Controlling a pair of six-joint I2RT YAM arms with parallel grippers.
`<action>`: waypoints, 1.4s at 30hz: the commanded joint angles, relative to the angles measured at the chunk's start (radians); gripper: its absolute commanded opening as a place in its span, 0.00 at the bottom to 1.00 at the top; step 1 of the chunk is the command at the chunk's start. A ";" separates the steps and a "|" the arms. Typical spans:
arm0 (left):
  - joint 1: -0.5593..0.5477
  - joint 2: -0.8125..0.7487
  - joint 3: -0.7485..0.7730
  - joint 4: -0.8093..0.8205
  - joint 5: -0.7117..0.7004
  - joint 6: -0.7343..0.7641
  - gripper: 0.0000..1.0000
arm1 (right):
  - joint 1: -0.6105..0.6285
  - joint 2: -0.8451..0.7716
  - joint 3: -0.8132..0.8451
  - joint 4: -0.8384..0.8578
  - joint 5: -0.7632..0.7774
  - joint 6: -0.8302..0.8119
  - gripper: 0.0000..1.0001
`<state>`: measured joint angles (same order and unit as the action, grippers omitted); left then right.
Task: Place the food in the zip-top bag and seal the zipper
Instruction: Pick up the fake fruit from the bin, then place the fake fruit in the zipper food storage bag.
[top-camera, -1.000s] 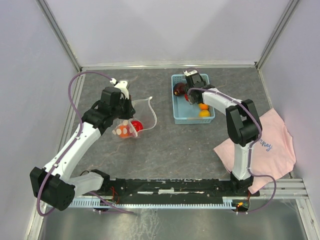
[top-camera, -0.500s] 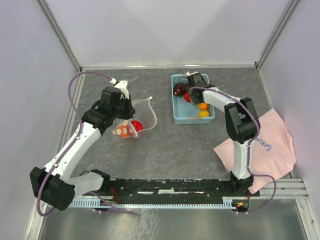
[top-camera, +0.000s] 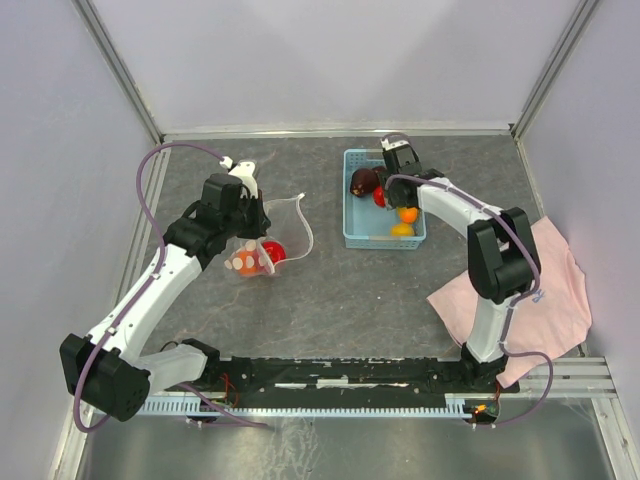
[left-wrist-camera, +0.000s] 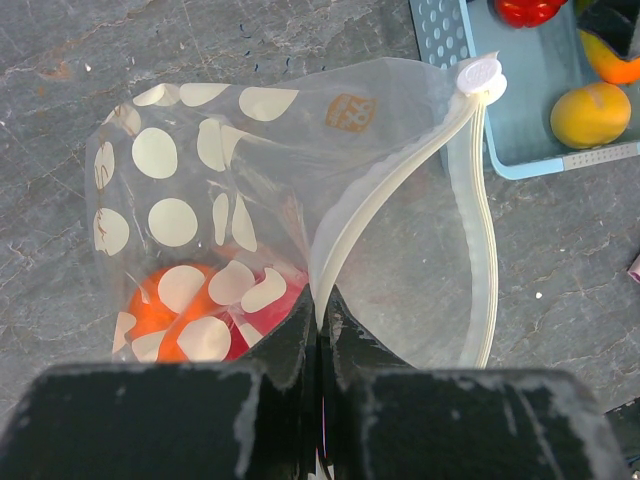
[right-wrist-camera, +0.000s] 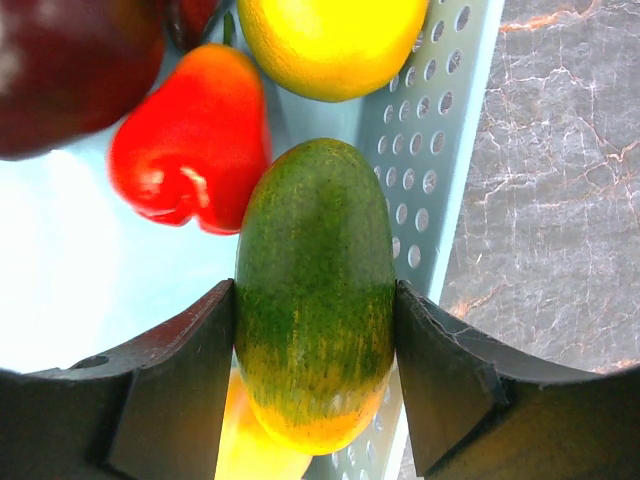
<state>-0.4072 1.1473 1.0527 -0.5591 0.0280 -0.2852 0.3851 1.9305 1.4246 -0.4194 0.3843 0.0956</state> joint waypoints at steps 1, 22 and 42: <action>-0.002 -0.006 0.013 0.030 0.000 -0.005 0.03 | -0.001 -0.118 -0.043 0.026 -0.058 0.068 0.44; -0.002 0.006 0.015 0.031 0.003 -0.006 0.03 | 0.041 -0.534 -0.179 -0.014 -0.552 0.324 0.40; -0.011 -0.009 0.015 0.045 0.023 0.001 0.03 | 0.258 -0.507 -0.118 0.037 -0.942 0.459 0.43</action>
<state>-0.4110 1.1587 1.0527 -0.5587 0.0322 -0.2852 0.5945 1.3941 1.2434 -0.4343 -0.4629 0.5209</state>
